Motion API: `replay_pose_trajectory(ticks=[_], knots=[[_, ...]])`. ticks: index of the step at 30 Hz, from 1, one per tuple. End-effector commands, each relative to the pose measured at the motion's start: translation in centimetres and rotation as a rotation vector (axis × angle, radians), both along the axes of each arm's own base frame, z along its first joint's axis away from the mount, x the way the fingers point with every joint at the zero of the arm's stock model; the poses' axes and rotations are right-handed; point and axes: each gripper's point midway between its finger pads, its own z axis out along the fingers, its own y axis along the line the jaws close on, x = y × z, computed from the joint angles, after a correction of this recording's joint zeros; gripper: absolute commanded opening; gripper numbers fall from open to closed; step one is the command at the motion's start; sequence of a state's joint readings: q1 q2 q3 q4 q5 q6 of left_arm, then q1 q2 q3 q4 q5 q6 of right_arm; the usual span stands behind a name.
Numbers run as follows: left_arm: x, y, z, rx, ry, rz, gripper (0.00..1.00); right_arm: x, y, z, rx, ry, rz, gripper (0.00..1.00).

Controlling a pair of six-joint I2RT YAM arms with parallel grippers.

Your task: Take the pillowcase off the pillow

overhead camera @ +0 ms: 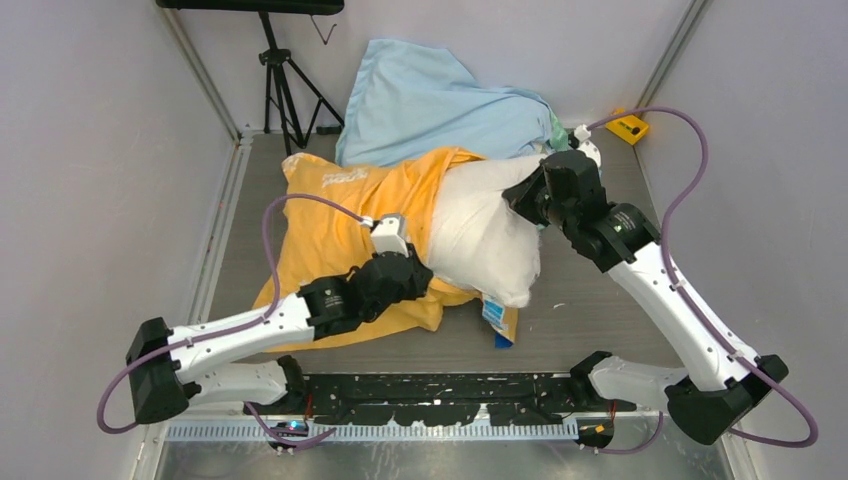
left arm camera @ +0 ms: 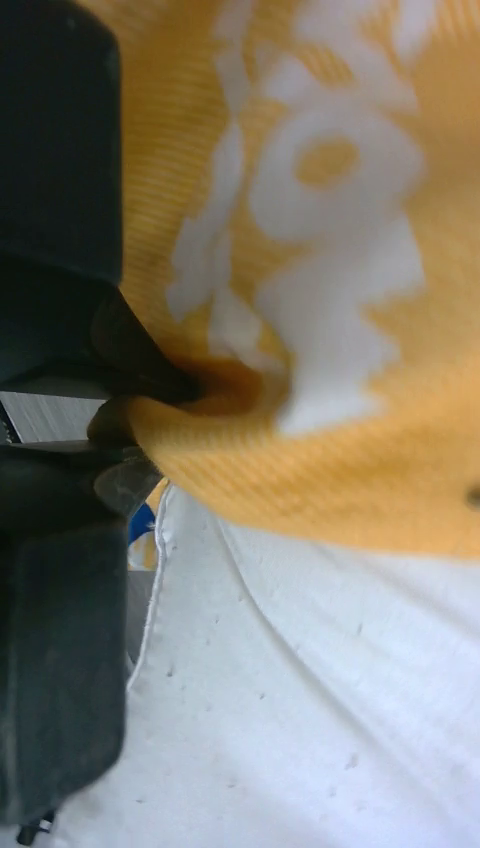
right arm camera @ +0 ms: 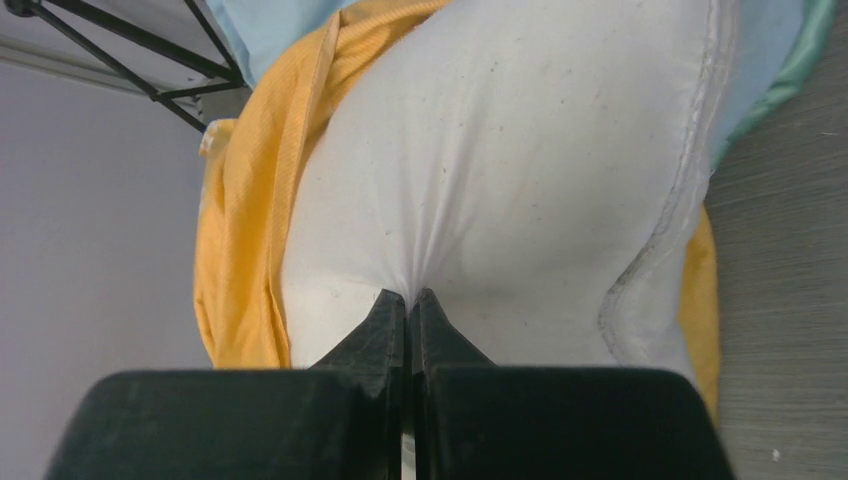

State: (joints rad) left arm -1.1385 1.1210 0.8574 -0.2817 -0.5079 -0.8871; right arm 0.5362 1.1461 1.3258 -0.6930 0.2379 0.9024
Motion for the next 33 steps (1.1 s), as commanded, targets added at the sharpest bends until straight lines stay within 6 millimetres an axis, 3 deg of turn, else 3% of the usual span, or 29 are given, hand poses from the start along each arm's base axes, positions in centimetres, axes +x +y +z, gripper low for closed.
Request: replay_pose_trajectory(ticks=[1, 7, 13, 15, 17, 21, 26, 27, 29, 30, 31, 33], knots=[[2.6, 7.2, -1.8, 0.098, 0.014, 0.184, 0.15, -0.3, -5.8, 8.0, -0.035, -0.241, -0.211, 0.00], [3.1, 15.8, -3.3, 0.200, 0.037, 0.357, 0.08, -1.5, -10.1, 8.5, -0.173, -0.260, -0.333, 0.00], [2.8, 20.2, -3.9, 0.252, 0.064, 0.445, 0.08, -2.2, -11.9, 8.3, -0.236, -0.252, -0.381, 0.00], [2.8, 20.4, -4.0, 0.251, 0.080, 0.428, 0.06, -2.2, -11.9, 7.8, -0.256, -0.244, -0.367, 0.00], [3.0, 19.3, -3.4, 0.217, 0.069, 0.364, 0.06, -1.8, -10.3, 6.7, -0.256, -0.241, -0.280, 0.00], [3.1, 16.9, -2.2, 0.159, 0.034, 0.238, 0.10, -0.7, -7.1, 1.9, -0.212, -0.205, -0.144, 0.00], [2.7, 16.9, -2.4, 0.197, 0.080, 0.220, 0.14, -1.0, -8.7, -1.5, -0.274, -0.148, -0.214, 0.01], [2.5, 16.7, -2.3, 0.205, 0.087, 0.197, 0.15, -1.2, -8.9, -2.0, -0.295, -0.141, -0.207, 0.11], [2.1, 16.0, -1.9, 0.205, 0.093, 0.133, 0.24, -1.9, -8.4, -2.8, -0.343, -0.125, -0.119, 0.61], [1.8, 15.5, -1.6, 0.202, 0.091, 0.095, 0.31, -2.4, -8.0, -3.1, -0.367, -0.116, -0.056, 0.76], [1.4, 15.1, -1.1, 0.195, 0.089, 0.054, 0.38, -3.0, -7.6, -3.3, -0.383, -0.105, -0.001, 0.83], [0.5, 14.1, 0.3, 0.171, 0.070, -0.041, 0.53, -4.3, -6.6, -3.3, -0.398, -0.088, 0.120, 0.86]])
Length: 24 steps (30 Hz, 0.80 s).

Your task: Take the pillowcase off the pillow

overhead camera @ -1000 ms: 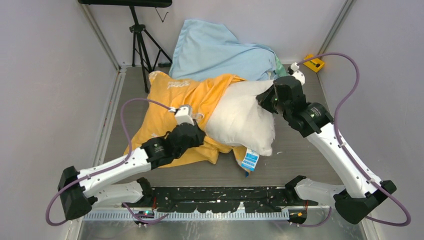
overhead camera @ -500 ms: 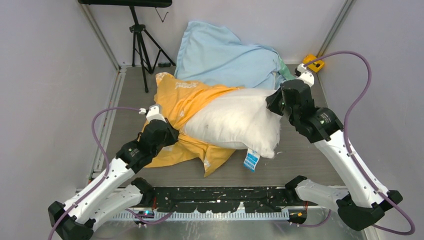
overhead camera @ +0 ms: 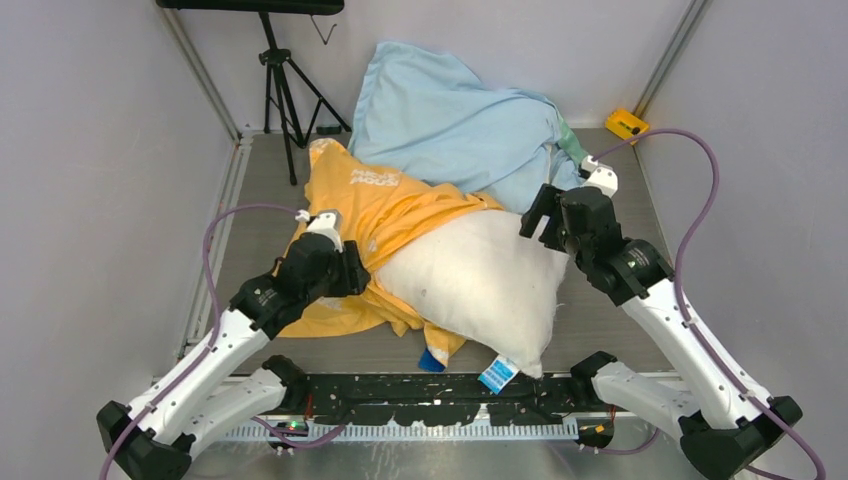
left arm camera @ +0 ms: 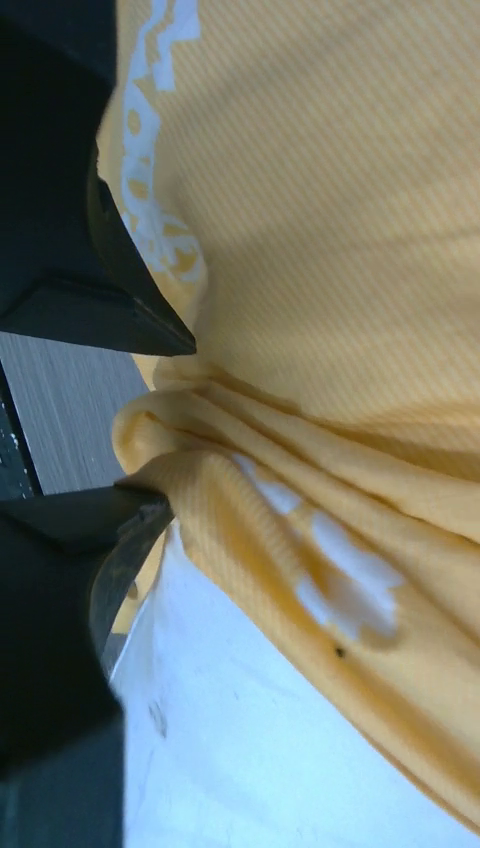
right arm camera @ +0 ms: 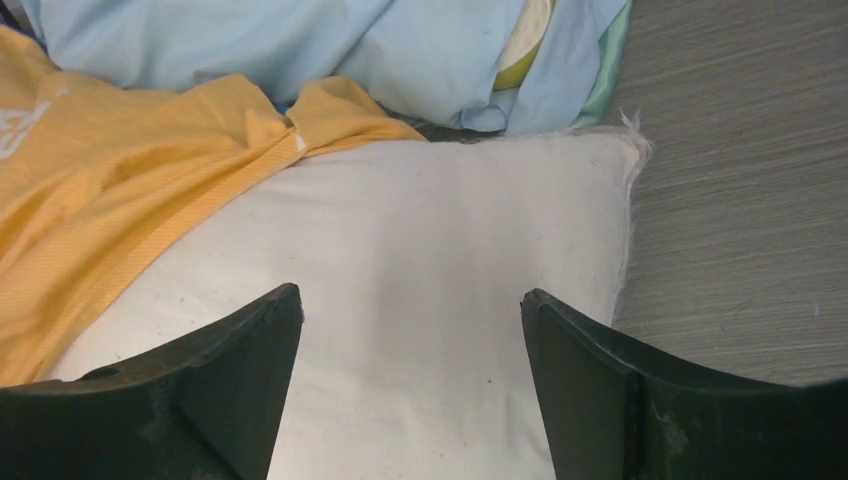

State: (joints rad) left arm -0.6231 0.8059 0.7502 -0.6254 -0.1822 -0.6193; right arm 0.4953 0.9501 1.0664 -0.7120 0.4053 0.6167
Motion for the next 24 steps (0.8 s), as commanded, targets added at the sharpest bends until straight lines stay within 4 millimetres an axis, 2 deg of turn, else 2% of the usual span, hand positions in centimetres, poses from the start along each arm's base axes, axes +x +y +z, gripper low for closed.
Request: replay_pose_trajectory(ticks=[1, 3, 5, 8, 12, 15, 18, 21, 24], knots=[[-1.3, -1.3, 4.1, -0.031, -0.058, -0.173, 0.58, -2.0, 1.8, 2.9, -0.025, -0.043, 0.242, 0.86], [-1.6, -1.4, 5.5, -0.042, -0.086, -0.195, 0.66, -3.0, 3.3, 3.7, 0.016, -0.062, 0.344, 0.87], [-1.6, -1.3, 6.6, -0.043, -0.101, -0.203, 0.71, -2.8, 4.2, 4.5, 0.069, -0.110, 0.367, 0.87], [-1.4, -1.7, 7.7, -0.038, -0.109, -0.224, 0.75, -0.3, 5.2, 5.3, 0.185, -0.212, 0.286, 0.88], [-0.9, -1.6, 8.0, -0.018, -0.093, -0.209, 0.78, 2.7, 5.9, 3.5, 0.286, -0.189, 0.156, 0.88], [-0.4, -0.8, 8.4, 0.021, -0.102, -0.168, 0.79, 3.7, 6.5, 2.2, 0.257, -0.120, 0.125, 0.89], [0.6, -0.7, 9.2, 0.082, -0.104, -0.175, 0.79, 3.5, 7.5, 2.4, 0.172, -0.124, 0.143, 0.89], [1.8, -1.8, 10.7, 0.098, -0.106, -0.213, 0.79, 2.5, 8.3, 3.6, 0.065, -0.181, 0.168, 0.89], [3.0, -3.2, 12.4, 0.059, -0.140, -0.231, 0.79, 1.9, 8.7, 3.9, 0.003, -0.179, 0.225, 0.89]])
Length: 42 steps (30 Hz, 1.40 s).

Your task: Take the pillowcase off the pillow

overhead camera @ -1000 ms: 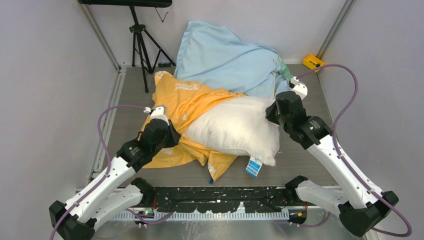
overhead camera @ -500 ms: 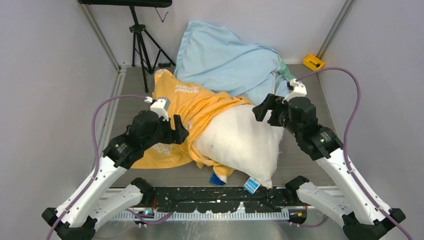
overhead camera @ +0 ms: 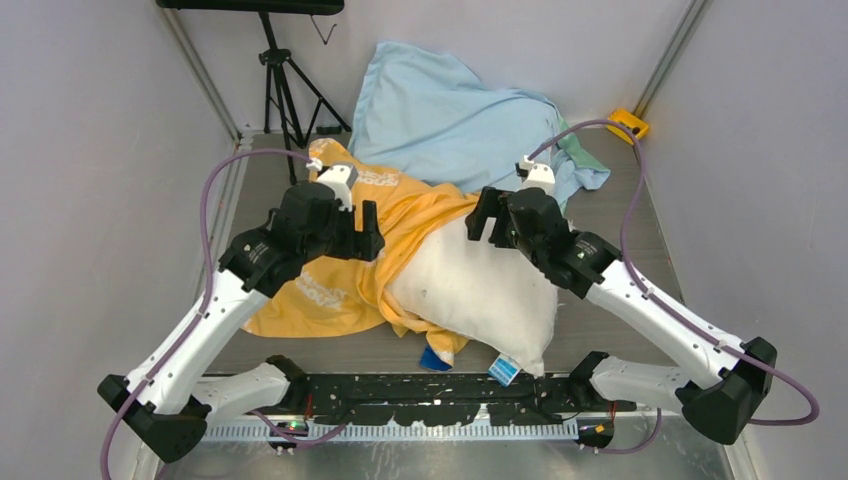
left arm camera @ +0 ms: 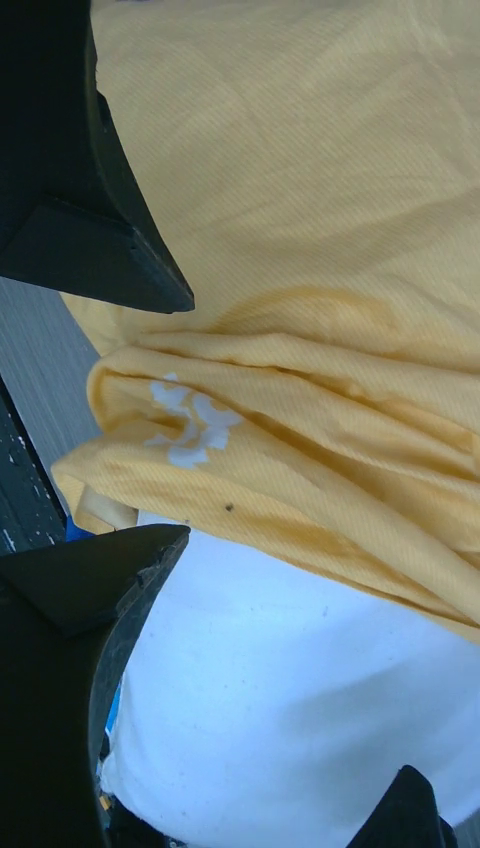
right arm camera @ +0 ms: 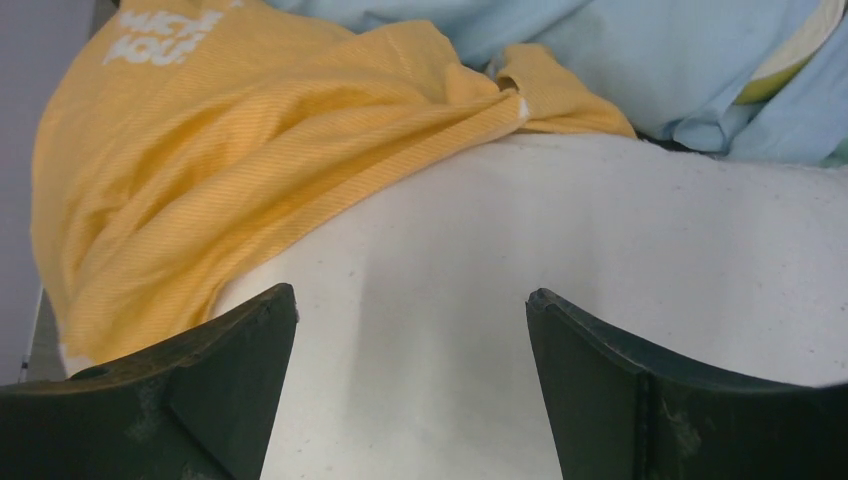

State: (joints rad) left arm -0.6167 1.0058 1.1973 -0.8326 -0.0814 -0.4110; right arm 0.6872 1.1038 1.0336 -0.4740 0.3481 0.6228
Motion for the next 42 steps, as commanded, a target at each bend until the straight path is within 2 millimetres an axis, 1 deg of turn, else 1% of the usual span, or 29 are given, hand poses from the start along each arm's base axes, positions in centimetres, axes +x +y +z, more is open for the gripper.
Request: replay_pose_trajectory(ticks=[1, 2, 3, 4, 5, 7, 8, 9, 12, 13, 15, 16, 18, 20, 23, 25, 28, 29, 32, 34, 35, 36, 38, 39, 40, 42], knots=[[1.6, -1.4, 3.2, -0.039, -0.076, -0.036, 0.79, 0.1, -0.5, 5.4, -0.059, -0.156, 0.030, 0.90], [1.9, -1.8, 3.5, -0.052, -0.078, -0.042, 0.79, -0.2, -0.6, 5.2, -0.097, -0.155, 0.062, 0.90], [2.1, -2.3, 3.7, -0.063, -0.072, -0.048, 0.79, -0.1, -1.5, 5.2, -0.132, -0.151, 0.035, 0.90], [2.2, -2.6, 3.7, -0.071, -0.062, -0.054, 0.79, 0.1, -3.2, 5.2, -0.165, -0.132, -0.046, 0.90], [2.2, -2.9, 3.6, -0.079, -0.049, -0.060, 0.78, 0.3, -4.8, 4.8, -0.195, -0.092, -0.107, 0.90], [1.7, -3.3, 3.1, -0.094, -0.017, -0.073, 0.78, 0.6, -7.1, 3.6, -0.211, 0.001, -0.151, 0.90], [1.6, -3.1, 2.7, -0.091, -0.005, -0.059, 0.78, 0.7, -8.3, 3.1, -0.201, 0.031, -0.178, 0.90], [1.8, -2.3, 2.1, -0.077, 0.001, -0.011, 0.78, 0.7, -9.6, 2.7, -0.191, 0.048, -0.213, 0.90], [1.8, 0.4, -0.6, -0.013, 0.036, 0.145, 0.80, 0.7, -13.1, 1.7, -0.184, 0.069, -0.330, 0.90], [1.6, 1.1, -1.7, 0.003, 0.056, 0.180, 0.81, 0.7, -13.8, 1.2, -0.180, 0.083, -0.356, 0.90], [0.9, 1.8, -3.3, -0.010, 0.094, 0.224, 0.81, 0.8, -14.1, -0.4, -0.165, 0.141, -0.362, 0.90], [0.6, 2.0, -4.0, -0.033, 0.113, 0.242, 0.82, 0.9, -13.6, -1.5, -0.159, 0.188, -0.338, 0.90], [-0.1, 2.3, -5.3, -0.096, 0.146, 0.278, 0.82, 0.6, -11.9, -3.4, -0.137, 0.283, -0.255, 0.90], [-0.5, 2.2, -6.7, -0.172, 0.173, 0.308, 0.82, 0.3, -9.8, -4.7, -0.077, 0.335, -0.165, 0.90], [-0.8, 1.8, -9.1, -0.250, 0.202, 0.321, 0.82, -0.9, -6.4, -5.5, 0.018, 0.348, -0.026, 0.87], [-0.4, 1.8, -10.4, -0.282, 0.217, 0.331, 0.82, -2.3, -4.2, -5.8, 0.021, 0.363, 0.066, 0.86], [0.9, 2.0, -11.8, -0.330, 0.292, 0.339, 0.81, -5.1, -0.3, -6.5, -0.019, 0.395, 0.219, 0.83], [1.5, 2.2, -12.0, -0.347, 0.312, 0.347, 0.81, -6.3, 1.4, -6.6, -0.020, 0.407, 0.283, 0.81], [3.9, 3.6, -11.9, -0.371, 0.296, 0.395, 0.81, -10.2, 6.7, -6.0, 0.005, 0.401, 0.460, 0.79], [5.3, 4.5, -11.4, -0.369, 0.264, 0.429, 0.81, -12.3, 9.3, -5.2, 0.012, 0.385, 0.561, 0.79], [5.8, 4.9, -11.0, -0.364, 0.248, 0.441, 0.81, -13.0, 10.1, -4.6, 0.004, 0.373, 0.599, 0.79], [6.4, 5.4, -10.4, -0.356, 0.224, 0.454, 0.82, -13.5, 10.5, -4.2, -0.012, 0.363, 0.623, 0.79], [7.0, 6.4, -9.4, -0.321, 0.177, 0.471, 0.82, -13.8, 10.5, -3.1, -0.028, 0.337, 0.648, 0.80], [7.1, 7.1, -8.8, -0.290, 0.151, 0.486, 0.82, -13.8, 10.3, -2.4, -0.028, 0.315, 0.655, 0.80], [6.8, 8.0, -8.6, -0.243, 0.139, 0.500, 0.83, -13.7, 10.0, -1.6, -0.033, 0.287, 0.658, 0.82], [6.1, 9.6, -7.4, -0.183, 0.094, 0.540, 0.84, -13.3, 9.1, 0.2, -0.046, 0.231, 0.650, 0.84]])
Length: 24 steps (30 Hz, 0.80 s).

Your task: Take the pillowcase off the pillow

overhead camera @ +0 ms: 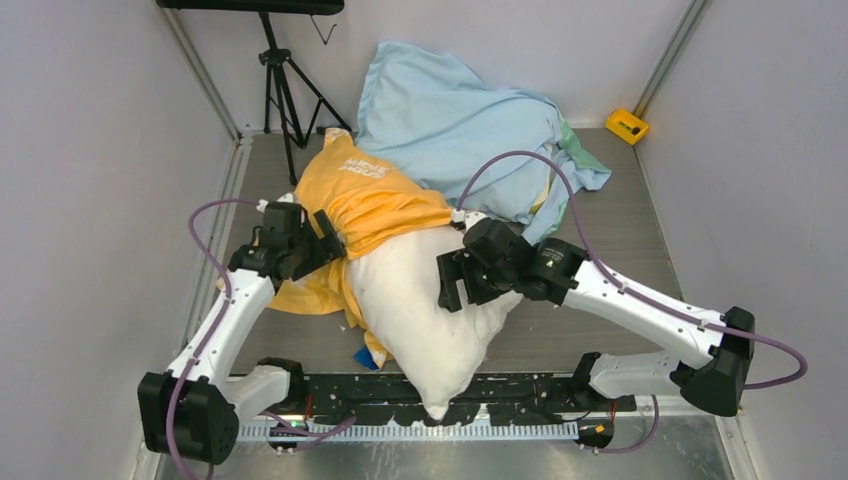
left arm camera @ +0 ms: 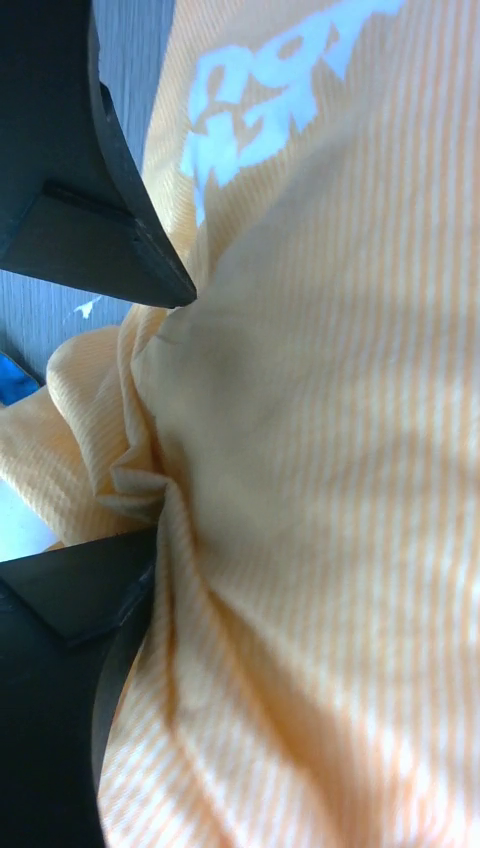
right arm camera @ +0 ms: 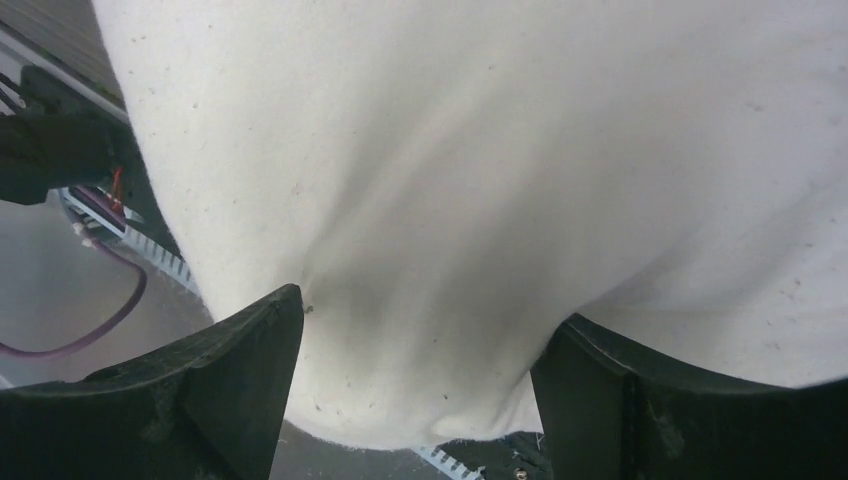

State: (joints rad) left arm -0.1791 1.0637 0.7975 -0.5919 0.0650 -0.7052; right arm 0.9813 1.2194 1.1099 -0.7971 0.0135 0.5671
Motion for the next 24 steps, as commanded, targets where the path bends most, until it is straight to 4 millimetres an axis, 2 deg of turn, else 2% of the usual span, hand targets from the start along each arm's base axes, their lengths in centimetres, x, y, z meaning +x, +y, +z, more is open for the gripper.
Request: replay_pose_trajectory(ticks=[1, 5, 8, 11, 14, 16, 19, 24], knots=[[1.9, 2.4, 6.2, 0.113, -0.210, 0.042, 0.84, 0.8, 0.9, 7.0, 0.148, -0.142, 0.039, 0.84], [-0.5, 3.9, 7.5, 0.144, -0.227, 0.101, 0.84, 4.1, -2.1, 8.8, 0.104, -0.200, -0.071, 0.84], [-2.5, 4.3, 8.3, 0.114, -0.230, 0.139, 0.85, 7.0, -3.6, 9.5, 0.123, -0.190, -0.141, 0.86], [-3.6, 3.1, 9.0, 0.036, -0.252, 0.114, 0.88, 9.7, -3.8, 10.0, 0.165, -0.191, -0.178, 0.88], [-4.2, 0.1, 9.4, -0.090, -0.263, -0.013, 0.91, 12.9, -3.0, 9.9, 0.220, -0.169, -0.192, 0.92], [-4.5, -1.9, 9.3, -0.185, -0.240, -0.078, 0.93, 14.7, -1.8, 8.3, 0.230, -0.110, -0.172, 0.95], [-4.1, -3.4, 8.5, -0.270, -0.211, -0.109, 0.95, 16.5, -0.1, 6.0, 0.254, -0.045, -0.142, 0.95], [-2.4, -5.2, 6.7, -0.381, -0.195, -0.118, 0.98, 16.1, 2.0, -0.3, 0.242, 0.151, -0.070, 0.96]])
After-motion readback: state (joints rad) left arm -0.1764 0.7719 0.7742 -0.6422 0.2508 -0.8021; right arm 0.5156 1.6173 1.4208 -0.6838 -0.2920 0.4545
